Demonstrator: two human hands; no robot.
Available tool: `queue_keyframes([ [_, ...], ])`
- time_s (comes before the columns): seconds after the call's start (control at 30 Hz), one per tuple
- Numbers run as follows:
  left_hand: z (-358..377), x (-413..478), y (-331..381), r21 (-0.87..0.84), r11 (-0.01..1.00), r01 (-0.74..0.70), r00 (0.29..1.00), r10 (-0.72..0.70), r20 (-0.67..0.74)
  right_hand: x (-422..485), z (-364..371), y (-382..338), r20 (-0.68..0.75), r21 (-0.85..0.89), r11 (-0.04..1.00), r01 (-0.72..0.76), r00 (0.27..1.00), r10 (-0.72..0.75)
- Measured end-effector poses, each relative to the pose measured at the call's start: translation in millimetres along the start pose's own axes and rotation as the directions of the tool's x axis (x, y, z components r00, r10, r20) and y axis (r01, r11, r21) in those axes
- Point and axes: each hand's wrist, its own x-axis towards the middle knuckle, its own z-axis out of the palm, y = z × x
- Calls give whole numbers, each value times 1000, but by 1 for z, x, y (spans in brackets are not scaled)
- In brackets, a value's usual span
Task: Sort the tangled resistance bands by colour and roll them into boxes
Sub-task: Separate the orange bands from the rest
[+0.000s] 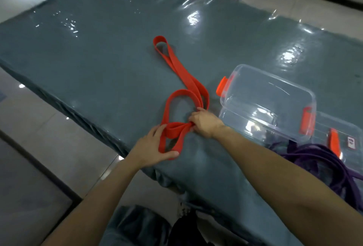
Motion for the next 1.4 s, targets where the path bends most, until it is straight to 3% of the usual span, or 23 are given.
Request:
queue_keyframes([
  [0.1, -1, 6, -3, -290, 956, 51, 992, -83, -100, 5, -31, -13, -33, 178, 983, 53, 998, -48],
  [0.17, -14, 11, -6, -419, 908, -12, 981, -70, -179, 9, -54, -25, -28, 204, 975, 92, 996, -88],
  [0.27, -40, 12, -12, -334, 930, -150, 947, 38, -319, 11, -79, -38, -31, 210, 970, 123, 992, -120],
  [0.37, -73, 5, -18, -204, 955, -214, 925, 131, -357, 6, -89, -46, -134, 254, 953, 162, 982, -131],
  [0.5, -120, -2, -6, -331, 909, -254, 929, 134, -346, 8, -90, -55, -246, 147, 972, 182, 959, -143],
  [0.63, -167, -4, 22, -461, 818, -344, 902, 151, -405, 23, -119, -59, -350, 294, 944, 151, 936, -40],
  [0.77, -236, -9, 46, -547, 718, -430, 853, 126, -506, 28, -202, -51, -327, 346, 931, 116, 945, 4],
  [0.87, -297, -10, 72, -616, 572, -541, 804, 137, -579, 13, -270, -47, -476, 472, 857, 207, 878, 50],
  [0.93, -338, -11, 90, -582, 559, -590, 769, 169, -617, -3, -305, -51, -498, 563, 784, 261, 864, 69],
  [1.1, -423, -19, 139, -392, 644, -657, 683, 290, -670, -44, -393, -61, -523, 587, 754, 295, 849, 75],
  [1.27, -490, -24, 188, -288, 592, -753, 517, 261, -815, -109, -488, -73, -586, 621, 697, 359, 803, 108],
  [1.4, -523, -35, 233, -277, 497, -823, 452, 276, -848, -164, -544, -66, -560, 609, 701, 371, 827, 49],
])
